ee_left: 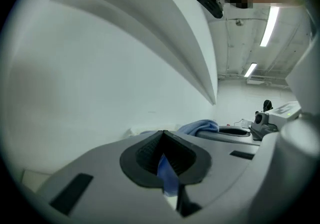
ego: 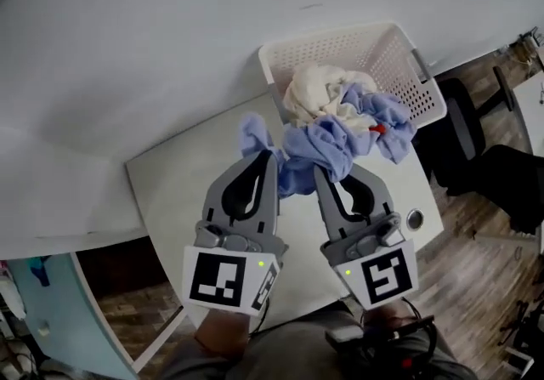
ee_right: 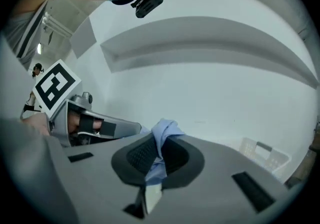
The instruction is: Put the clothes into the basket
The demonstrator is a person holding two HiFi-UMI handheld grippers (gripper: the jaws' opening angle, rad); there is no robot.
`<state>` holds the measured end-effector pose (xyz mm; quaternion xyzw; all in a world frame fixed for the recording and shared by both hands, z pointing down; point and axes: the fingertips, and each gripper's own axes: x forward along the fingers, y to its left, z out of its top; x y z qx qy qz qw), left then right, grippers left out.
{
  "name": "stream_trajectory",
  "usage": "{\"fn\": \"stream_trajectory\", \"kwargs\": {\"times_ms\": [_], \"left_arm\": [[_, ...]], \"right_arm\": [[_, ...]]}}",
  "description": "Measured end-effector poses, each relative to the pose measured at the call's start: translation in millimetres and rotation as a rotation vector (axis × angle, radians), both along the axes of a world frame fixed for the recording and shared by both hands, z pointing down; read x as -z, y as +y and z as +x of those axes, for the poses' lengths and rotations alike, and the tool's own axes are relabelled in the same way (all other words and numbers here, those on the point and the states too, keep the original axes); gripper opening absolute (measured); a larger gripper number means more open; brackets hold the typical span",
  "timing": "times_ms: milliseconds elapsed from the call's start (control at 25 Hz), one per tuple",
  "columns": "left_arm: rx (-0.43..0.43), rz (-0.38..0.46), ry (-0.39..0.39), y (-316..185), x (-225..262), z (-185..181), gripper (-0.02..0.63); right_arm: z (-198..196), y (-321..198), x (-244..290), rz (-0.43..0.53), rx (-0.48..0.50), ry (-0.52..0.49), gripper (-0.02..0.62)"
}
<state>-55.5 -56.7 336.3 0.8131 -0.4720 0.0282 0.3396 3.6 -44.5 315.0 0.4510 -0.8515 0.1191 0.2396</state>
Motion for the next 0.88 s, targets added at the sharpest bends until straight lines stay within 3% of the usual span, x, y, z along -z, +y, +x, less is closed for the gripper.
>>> {"fn": "stream_trajectory", "kwargs": {"times_ms": [240, 640, 720, 880], "left_arm": [[-0.023, 0.105, 0.034, -36, 57, 40, 0.009], [-0.053, 0.138, -0.002, -90, 67, 94, 0.011], [-0.036, 0.119, -0.016, -98, 58, 98, 0.011], [-0.104, -0.019, -0.103, -97, 4, 121, 0.011]], "right_arm": [[53, -44, 52, 0.126, -0.063, 0.049, 0.014], [111, -107, 82, 0.235, -0.091, 0.066, 0.014], [121, -115, 70, 0.208, -0.091, 0.108, 0.014], [146, -113, 7, -0.009, -0.096, 0.235, 0.021]]}}
